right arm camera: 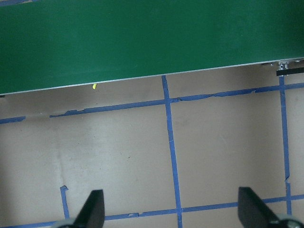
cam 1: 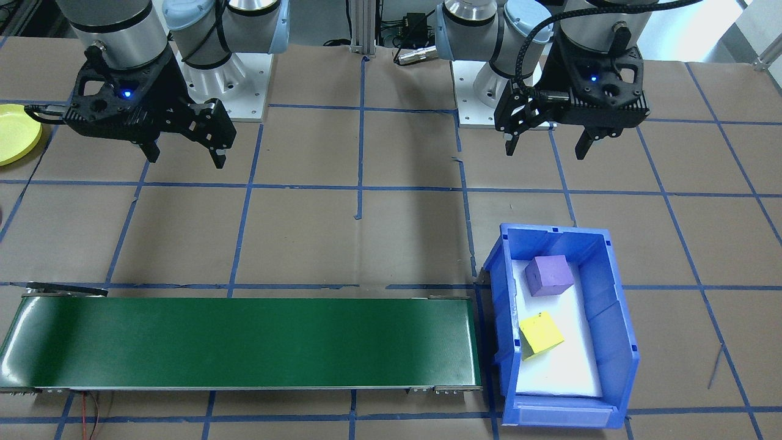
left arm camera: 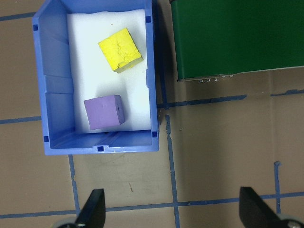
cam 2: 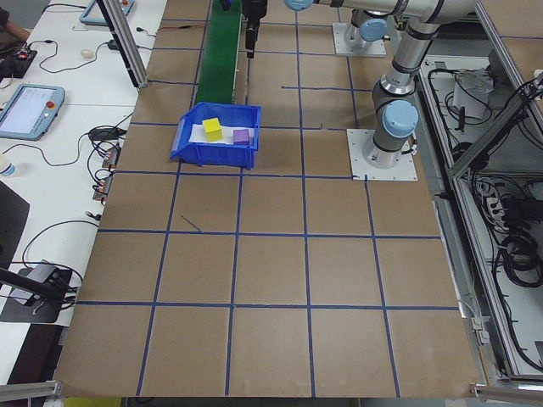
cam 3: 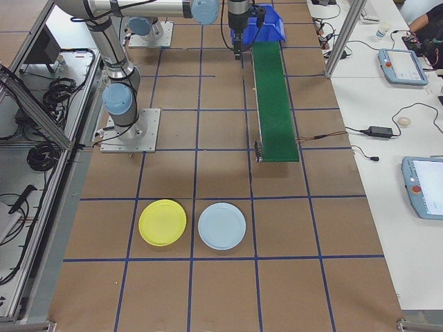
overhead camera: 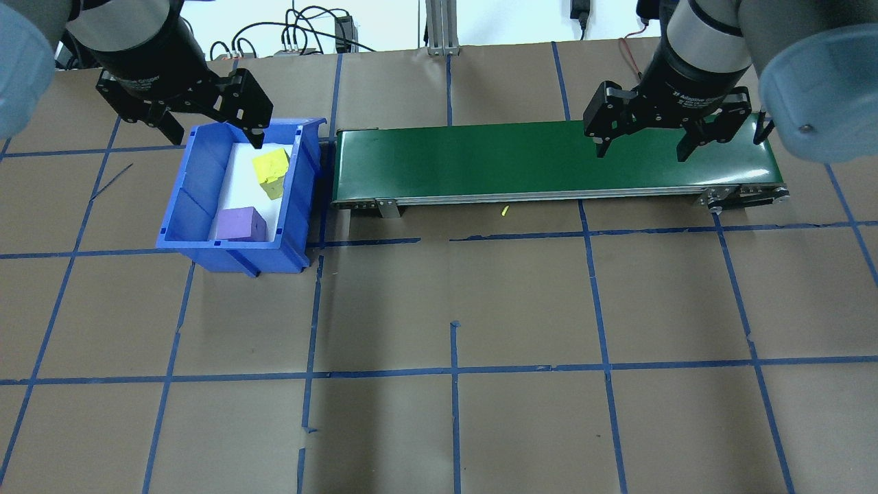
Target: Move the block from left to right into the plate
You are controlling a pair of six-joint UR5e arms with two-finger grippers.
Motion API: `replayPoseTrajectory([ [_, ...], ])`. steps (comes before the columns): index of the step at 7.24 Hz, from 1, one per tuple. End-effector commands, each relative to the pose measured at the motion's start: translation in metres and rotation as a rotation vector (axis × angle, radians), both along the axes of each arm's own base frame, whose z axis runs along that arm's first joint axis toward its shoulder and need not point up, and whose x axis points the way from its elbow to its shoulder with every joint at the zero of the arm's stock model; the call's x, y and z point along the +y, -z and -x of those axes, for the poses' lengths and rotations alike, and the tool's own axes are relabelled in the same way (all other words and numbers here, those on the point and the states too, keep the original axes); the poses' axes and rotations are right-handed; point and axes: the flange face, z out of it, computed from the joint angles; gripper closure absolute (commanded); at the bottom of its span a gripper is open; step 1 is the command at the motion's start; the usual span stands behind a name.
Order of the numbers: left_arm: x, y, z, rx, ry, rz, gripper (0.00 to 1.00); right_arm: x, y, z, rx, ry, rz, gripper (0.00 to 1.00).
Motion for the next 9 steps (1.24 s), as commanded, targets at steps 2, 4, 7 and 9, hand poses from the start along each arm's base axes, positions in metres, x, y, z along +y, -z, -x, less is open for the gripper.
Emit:
replayPoseTrajectory([
  [2,0.012,-0.002,-0.006,0.000,-0.034,0.011,0.00,0.001,-0.002,0.001,-0.001,0.000,-0.015,0.00],
  [4,0.023,-0.003,-0.012,0.007,-0.032,-0.033,0.00,0.003,-0.011,-0.001,0.001,-0.006,-0.054,0.00],
  [7,-0.062,0.088,-0.101,0.027,-0.102,-0.064,0.00,0.002,-0.012,0.000,0.002,0.002,-0.055,0.00],
  [9,-0.082,0.156,-0.108,0.033,-0.057,-0.098,0.00,0.004,-0.010,0.001,0.003,-0.001,-0.062,0.00],
])
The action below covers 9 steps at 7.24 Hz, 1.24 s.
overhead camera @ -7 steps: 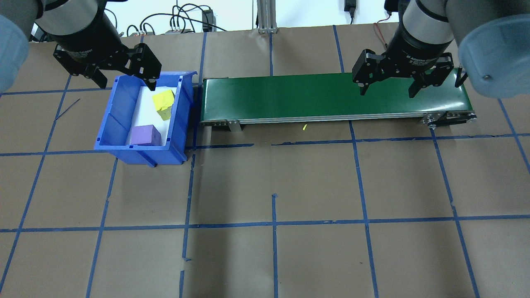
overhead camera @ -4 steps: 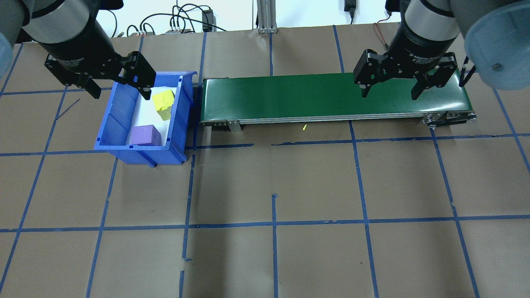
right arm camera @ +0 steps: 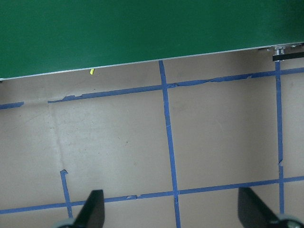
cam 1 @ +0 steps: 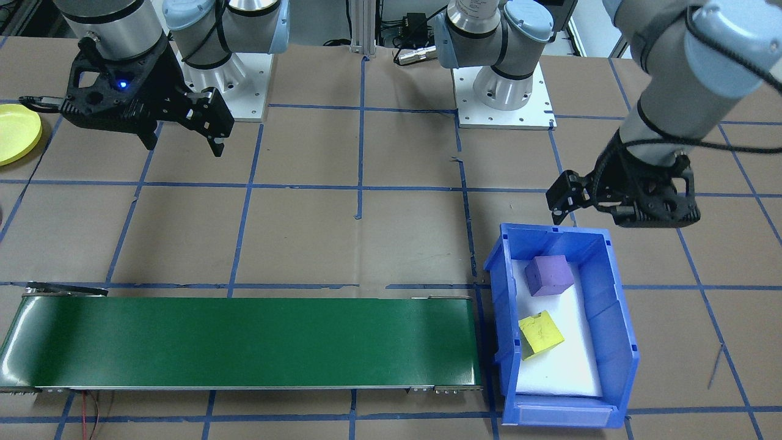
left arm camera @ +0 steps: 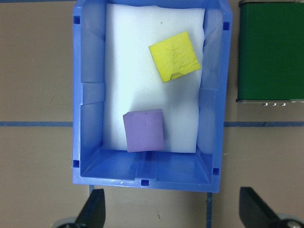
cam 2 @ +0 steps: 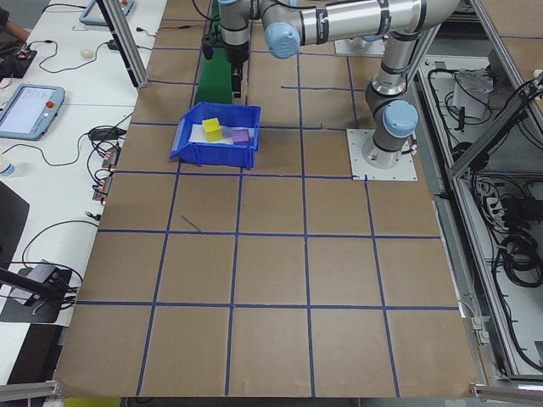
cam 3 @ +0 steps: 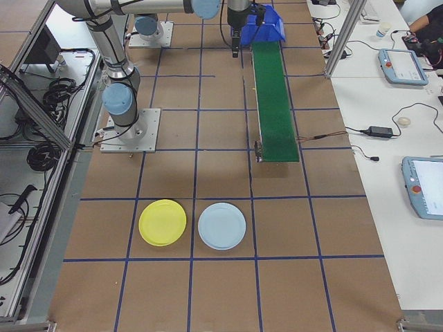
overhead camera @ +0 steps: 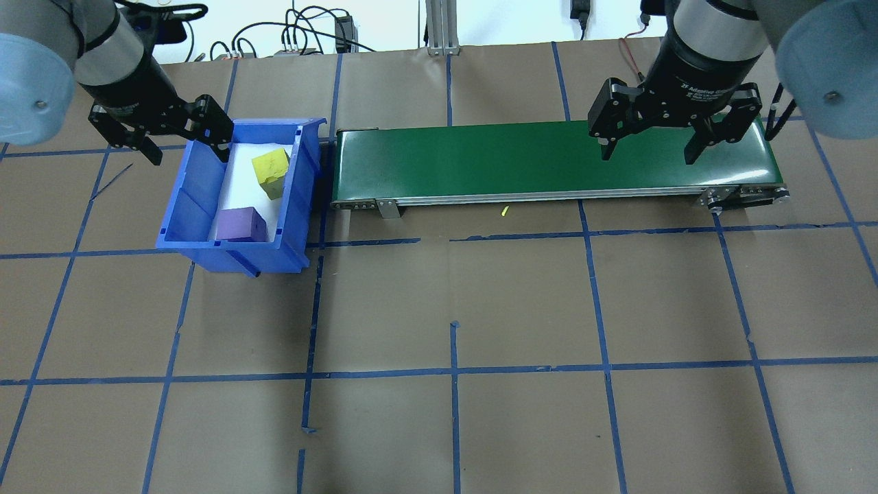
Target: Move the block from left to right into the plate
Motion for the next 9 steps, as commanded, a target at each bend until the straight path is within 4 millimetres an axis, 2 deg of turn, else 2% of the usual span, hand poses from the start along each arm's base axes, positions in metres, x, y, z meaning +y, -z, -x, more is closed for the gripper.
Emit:
replayPoseTrajectory([
  [1,-0.014,0.064,-0.009,0.007,0.018,-0.029,0.00,0.001,0.001,0.000,0.000,0.002,-0.001,0.00],
  [2,-0.011,0.078,-0.012,0.008,0.014,-0.044,0.00,0.002,0.000,0.001,0.001,0.005,0.000,0.00],
  [4,-0.029,0.120,-0.022,0.013,0.001,-0.064,0.00,0.002,0.001,0.001,0.001,0.003,-0.003,0.00],
  [5,-0.030,0.130,-0.022,0.013,-0.006,-0.062,0.00,0.002,0.001,0.001,0.001,0.000,-0.003,0.00],
  [7,-0.015,0.174,-0.019,0.019,-0.005,-0.089,0.02,0.002,0.001,0.000,0.001,0.000,-0.003,0.00],
  [8,-0.013,0.177,-0.019,0.020,-0.002,-0.092,0.02,0.002,0.001,0.000,0.001,0.000,-0.003,0.00],
  [9,-0.009,0.181,-0.018,0.018,0.006,-0.104,0.28,0.002,0.001,0.000,0.001,-0.001,-0.003,0.00],
])
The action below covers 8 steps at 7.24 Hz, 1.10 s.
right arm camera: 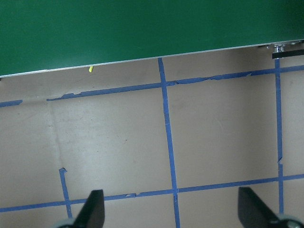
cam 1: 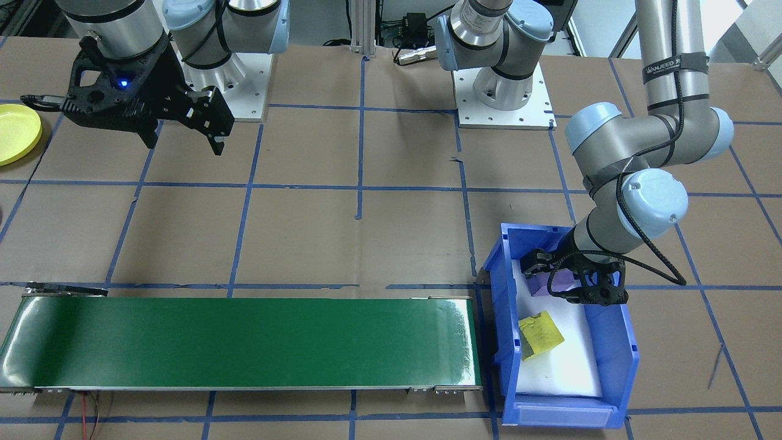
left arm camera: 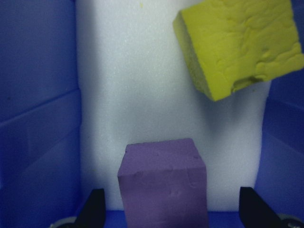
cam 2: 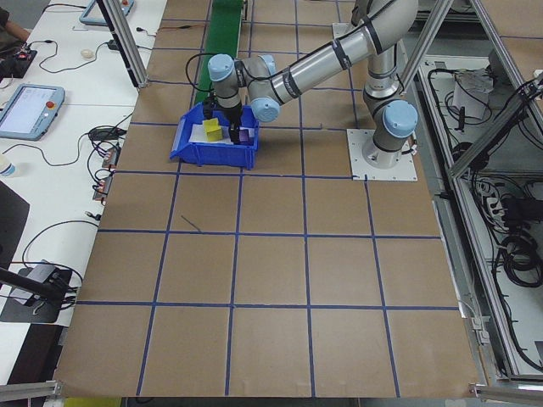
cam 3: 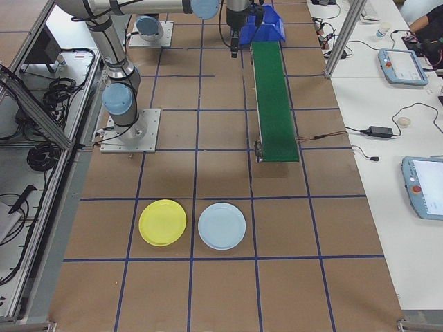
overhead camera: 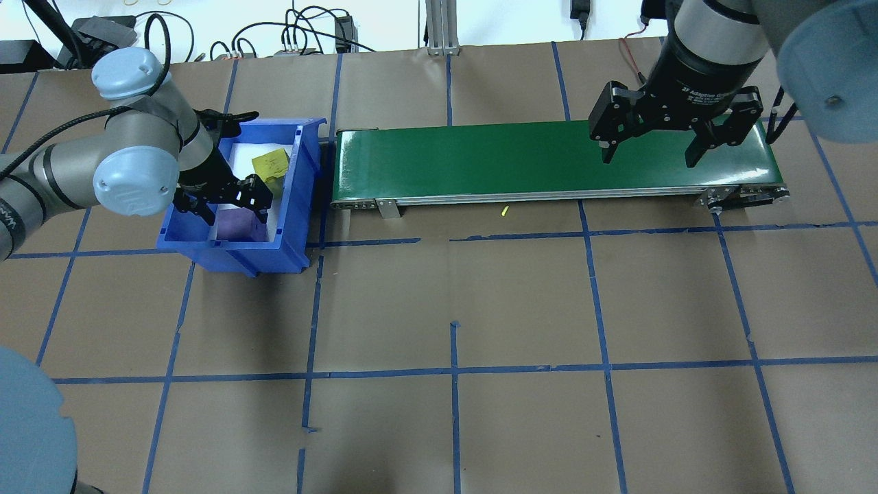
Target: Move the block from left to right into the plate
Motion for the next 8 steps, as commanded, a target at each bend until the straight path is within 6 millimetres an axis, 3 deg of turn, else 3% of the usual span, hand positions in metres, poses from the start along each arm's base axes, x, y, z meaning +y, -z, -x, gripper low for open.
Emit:
replayPoseTrajectory([
  [1,0.008,0.010,0.001,0.000,0.003,-0.025,0.63,0.000,0.000,0.000,0.000,0.000,0.000,0.00],
  [2,0.005,0.007,0.001,0.001,0.004,-0.020,0.79,0.000,0.000,0.000,0.000,0.000,0.000,0.00],
  [3,0.000,-0.008,-0.001,-0.008,0.002,0.004,0.80,0.000,0.000,0.000,0.000,-0.001,0.000,0.00],
  [5,-0.028,-0.076,0.002,-0.003,-0.013,0.006,0.80,0.000,0.000,0.000,-0.002,-0.001,0.000,0.00],
  [6,-0.039,-0.112,0.013,-0.009,-0.055,0.018,0.79,0.000,0.000,0.000,0.000,-0.001,0.000,0.00],
  [8,-0.054,-0.158,0.037,-0.006,-0.119,0.106,0.79,0.000,0.000,0.000,0.000,-0.001,0.000,0.00],
])
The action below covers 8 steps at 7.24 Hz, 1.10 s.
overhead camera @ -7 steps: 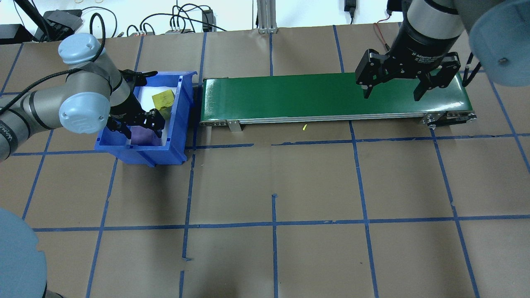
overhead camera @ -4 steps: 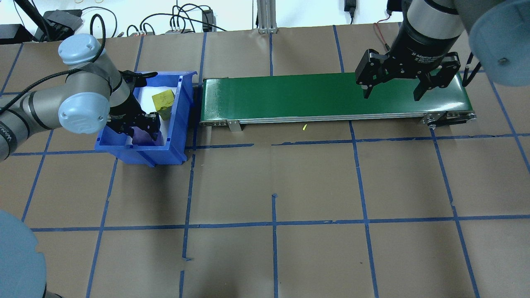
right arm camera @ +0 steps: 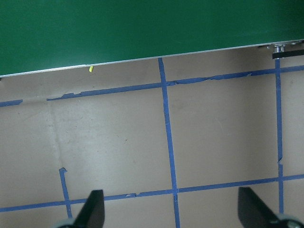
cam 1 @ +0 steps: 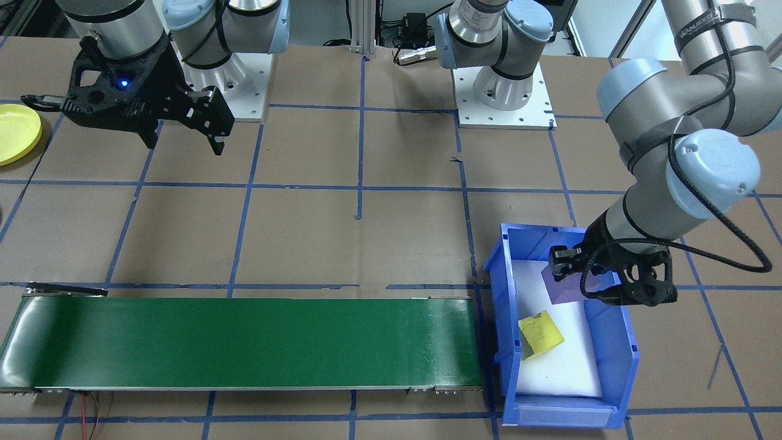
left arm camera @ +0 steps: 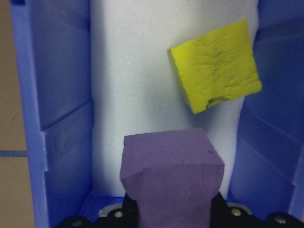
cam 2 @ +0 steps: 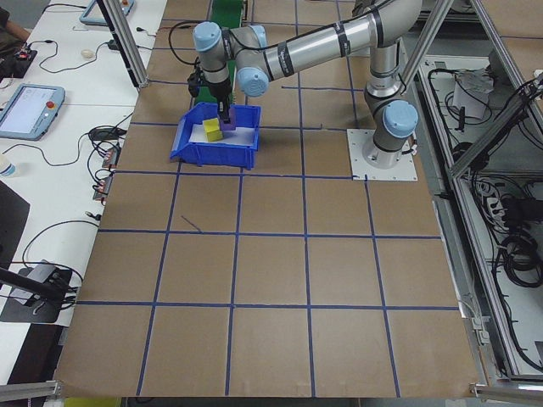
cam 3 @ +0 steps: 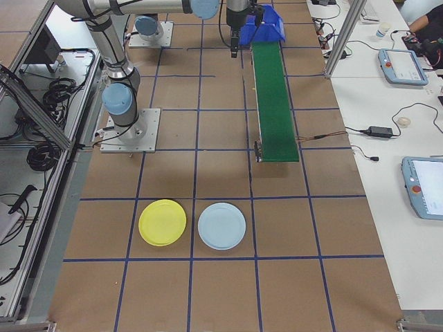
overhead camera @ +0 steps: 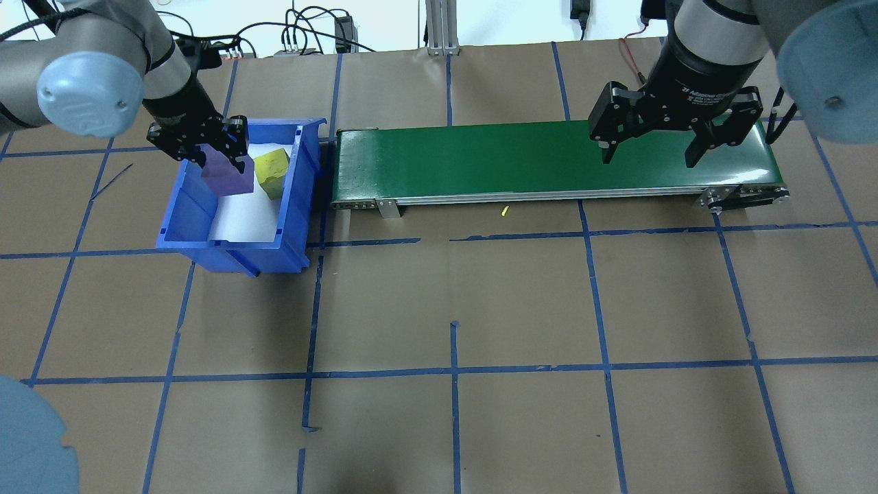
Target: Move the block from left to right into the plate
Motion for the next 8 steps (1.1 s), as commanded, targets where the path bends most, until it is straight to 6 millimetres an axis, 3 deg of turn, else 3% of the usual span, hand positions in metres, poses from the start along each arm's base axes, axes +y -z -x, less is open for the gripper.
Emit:
replayPoseTrajectory([
  [1,-0.011,-0.032,0.043,0.051,-0.074,0.069,0.78,0.000,0.000,0.001,0.000,0.002,0.000,0.00],
  [3,-0.021,-0.016,0.114,0.067,-0.069,0.141,0.76,0.000,0.000,0.001,0.000,0.000,0.000,0.00],
  [5,-0.022,0.027,0.193,0.069,0.067,0.160,0.74,0.000,0.001,0.002,0.002,0.000,-0.003,0.00],
  [8,-0.020,0.053,0.202,0.071,0.078,0.129,0.66,0.000,0.000,0.002,0.005,-0.003,-0.002,0.00],
])
